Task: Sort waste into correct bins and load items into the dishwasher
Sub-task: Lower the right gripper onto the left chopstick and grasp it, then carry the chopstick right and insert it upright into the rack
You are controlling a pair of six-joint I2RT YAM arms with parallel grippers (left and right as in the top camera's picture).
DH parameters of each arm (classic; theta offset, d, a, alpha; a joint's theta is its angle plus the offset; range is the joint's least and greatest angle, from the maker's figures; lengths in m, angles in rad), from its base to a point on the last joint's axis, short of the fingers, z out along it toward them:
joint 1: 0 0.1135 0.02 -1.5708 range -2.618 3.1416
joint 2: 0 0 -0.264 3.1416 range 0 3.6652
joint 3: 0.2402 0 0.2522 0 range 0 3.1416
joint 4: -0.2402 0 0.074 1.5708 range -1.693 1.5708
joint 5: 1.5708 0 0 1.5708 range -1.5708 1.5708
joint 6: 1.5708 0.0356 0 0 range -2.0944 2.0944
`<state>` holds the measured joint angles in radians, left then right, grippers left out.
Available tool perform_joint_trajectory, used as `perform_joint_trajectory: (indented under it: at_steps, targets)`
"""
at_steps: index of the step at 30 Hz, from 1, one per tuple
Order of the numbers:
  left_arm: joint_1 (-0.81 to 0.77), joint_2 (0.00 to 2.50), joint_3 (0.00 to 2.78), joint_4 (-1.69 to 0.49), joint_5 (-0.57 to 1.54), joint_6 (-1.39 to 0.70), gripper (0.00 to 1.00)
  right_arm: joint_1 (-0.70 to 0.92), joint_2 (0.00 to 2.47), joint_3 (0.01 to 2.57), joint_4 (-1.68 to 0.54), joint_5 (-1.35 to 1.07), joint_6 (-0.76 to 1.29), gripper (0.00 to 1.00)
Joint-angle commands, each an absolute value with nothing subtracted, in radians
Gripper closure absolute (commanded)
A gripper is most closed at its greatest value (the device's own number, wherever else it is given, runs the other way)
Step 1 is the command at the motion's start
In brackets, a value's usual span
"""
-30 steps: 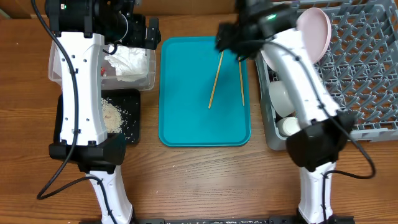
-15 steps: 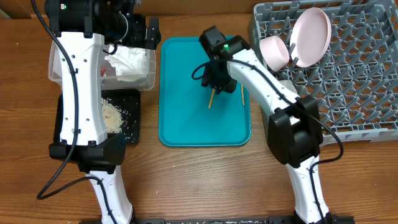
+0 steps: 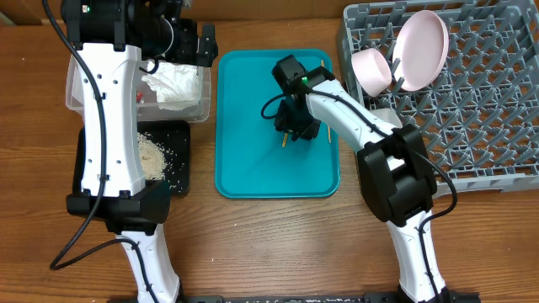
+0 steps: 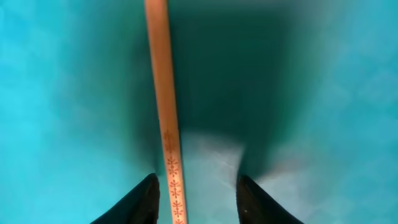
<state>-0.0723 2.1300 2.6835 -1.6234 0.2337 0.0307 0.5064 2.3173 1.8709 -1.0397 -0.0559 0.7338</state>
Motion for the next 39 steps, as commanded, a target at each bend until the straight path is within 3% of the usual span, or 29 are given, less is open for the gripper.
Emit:
perform_joint_trajectory:
  at_steps: [1, 12, 18, 22, 25, 29, 34, 39]
  targets:
    - [-0.081, 2.112, 2.697, -1.619, 0.229, 0.022, 0.0, 0.517, 2.335, 1.868, -1.032, -0.068, 0.756, 0.64]
    - [-0.081, 2.112, 2.697, -1.619, 0.229, 0.022, 0.0, 0.551, 2.37, 1.868, -1.06, -0.026, 0.786, 0.81]
    - [-0.081, 2.112, 2.697, -1.619, 0.229, 0.022, 0.0, 0.55, 2.37, 1.871, -1.072, -0.026, 0.785, 0.96]
    - [-0.082, 2.112, 2.697, -1.619, 0.229, 0.022, 0.0, 0.548, 2.37, 1.921, -1.105, -0.054, 0.719, 0.96]
    - [-0.082, 2.112, 2.697, -1.619, 0.229, 0.022, 0.0, 0.532, 2.37, 2.017, -1.196, -0.036, 0.64, 0.96]
    - [-0.081, 2.112, 2.697, -1.619, 0.229, 0.022, 0.0, 0.457, 2.362, 2.402, -1.498, -0.035, 0.415, 0.96]
    - [-0.082, 2.112, 2.697, -1.619, 0.229, 0.022, 0.0, 0.4, 2.337, 2.73, -1.694, -0.025, 0.282, 0.96]
    - [-0.081, 2.112, 2.697, -1.619, 0.229, 0.022, 0.0, 0.329, 2.221, 2.864, -1.694, -0.008, 0.252, 0.96]
